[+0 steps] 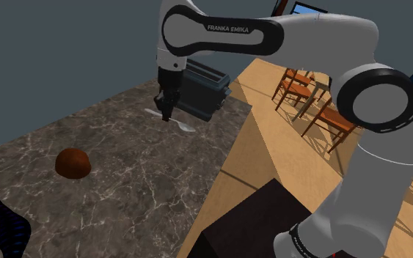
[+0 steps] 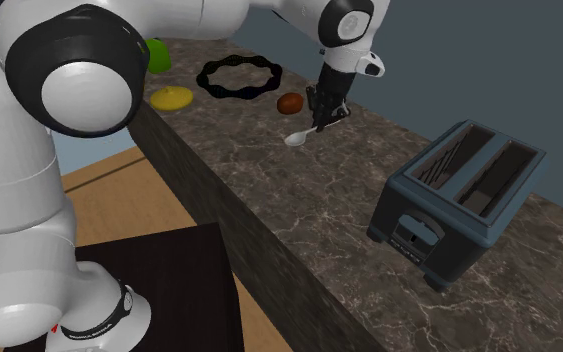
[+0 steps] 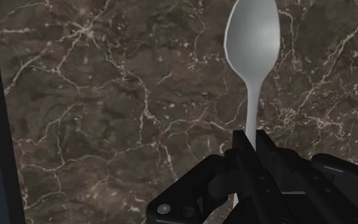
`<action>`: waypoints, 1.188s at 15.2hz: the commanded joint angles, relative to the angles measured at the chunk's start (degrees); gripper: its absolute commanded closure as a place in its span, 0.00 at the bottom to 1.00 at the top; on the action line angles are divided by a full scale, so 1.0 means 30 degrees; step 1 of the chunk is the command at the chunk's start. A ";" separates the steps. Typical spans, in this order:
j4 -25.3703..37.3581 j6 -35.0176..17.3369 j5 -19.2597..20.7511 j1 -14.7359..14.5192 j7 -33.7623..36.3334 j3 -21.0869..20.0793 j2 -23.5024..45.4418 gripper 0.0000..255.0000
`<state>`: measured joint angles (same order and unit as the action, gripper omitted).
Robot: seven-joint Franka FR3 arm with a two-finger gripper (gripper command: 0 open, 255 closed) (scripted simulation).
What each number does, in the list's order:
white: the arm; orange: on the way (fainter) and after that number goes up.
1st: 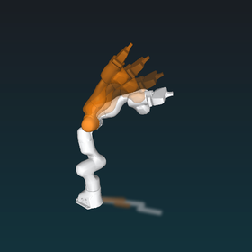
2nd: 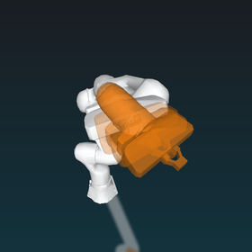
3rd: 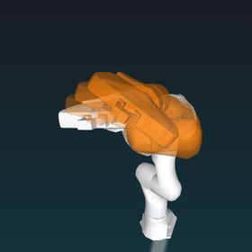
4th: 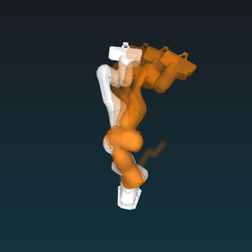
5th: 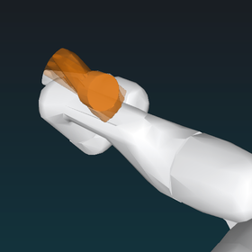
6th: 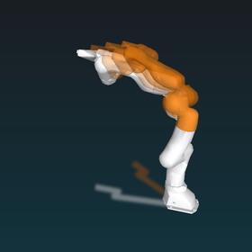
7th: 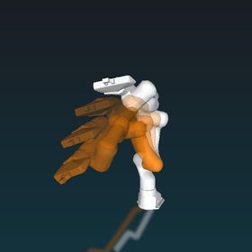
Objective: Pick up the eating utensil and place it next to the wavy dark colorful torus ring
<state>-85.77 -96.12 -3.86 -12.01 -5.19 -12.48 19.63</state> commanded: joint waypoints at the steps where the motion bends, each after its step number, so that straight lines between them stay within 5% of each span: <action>1: -0.0721 -0.0330 -0.0123 -0.0453 0.0726 -0.0285 -0.0480 1.00; 18: -0.3081 -0.2305 -0.0662 -0.4606 0.7303 -0.2964 -0.1843 1.00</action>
<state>-94.77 -102.96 -5.72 -25.23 15.67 -20.97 14.45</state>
